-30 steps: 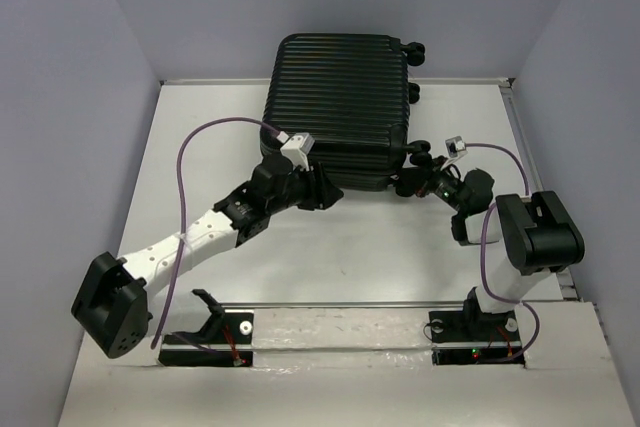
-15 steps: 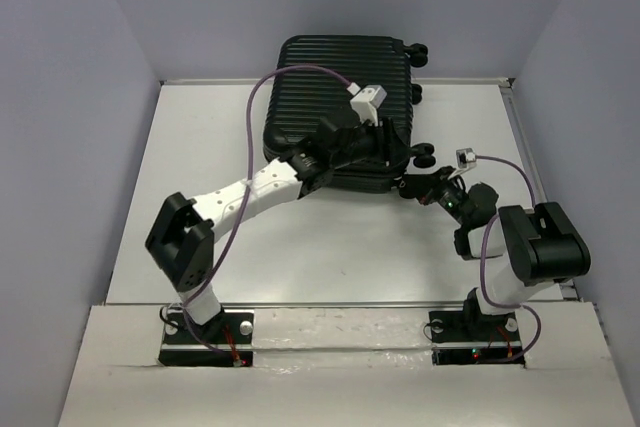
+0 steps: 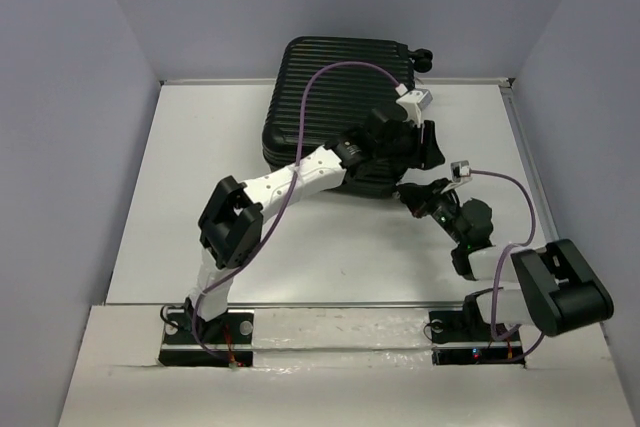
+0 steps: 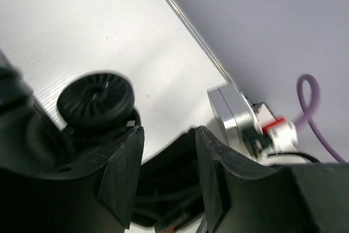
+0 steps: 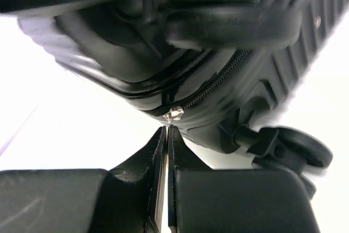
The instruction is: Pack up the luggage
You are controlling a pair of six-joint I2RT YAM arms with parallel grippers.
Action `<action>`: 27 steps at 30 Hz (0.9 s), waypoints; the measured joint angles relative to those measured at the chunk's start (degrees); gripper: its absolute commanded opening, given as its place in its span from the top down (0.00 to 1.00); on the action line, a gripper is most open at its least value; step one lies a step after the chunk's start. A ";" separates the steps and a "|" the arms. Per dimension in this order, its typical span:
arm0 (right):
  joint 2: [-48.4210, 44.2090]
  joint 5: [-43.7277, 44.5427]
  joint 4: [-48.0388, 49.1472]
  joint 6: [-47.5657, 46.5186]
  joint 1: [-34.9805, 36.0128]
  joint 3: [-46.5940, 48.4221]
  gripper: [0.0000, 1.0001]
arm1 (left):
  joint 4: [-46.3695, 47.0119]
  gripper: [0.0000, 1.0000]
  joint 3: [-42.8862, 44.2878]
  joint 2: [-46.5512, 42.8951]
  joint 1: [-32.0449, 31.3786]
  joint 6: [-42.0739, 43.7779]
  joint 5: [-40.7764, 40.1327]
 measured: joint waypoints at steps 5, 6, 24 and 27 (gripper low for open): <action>-11.69 5.31 -11.52 -3.65 5.70 -0.44 0.93 | -3.23 0.43 2.27 0.96 -0.79 1.51 -0.79; -12.79 5.90 -12.52 -3.96 5.88 -0.42 0.93 | -3.34 0.42 1.55 0.37 -0.94 1.77 -1.95; -15.02 7.19 -17.75 -3.87 6.27 0.13 0.93 | -5.66 0.39 -12.63 -12.57 -0.83 4.24 -8.39; -11.98 6.54 -16.85 -3.80 6.32 0.52 0.93 | -5.49 0.36 -20.68 -18.91 -1.03 4.26 -11.85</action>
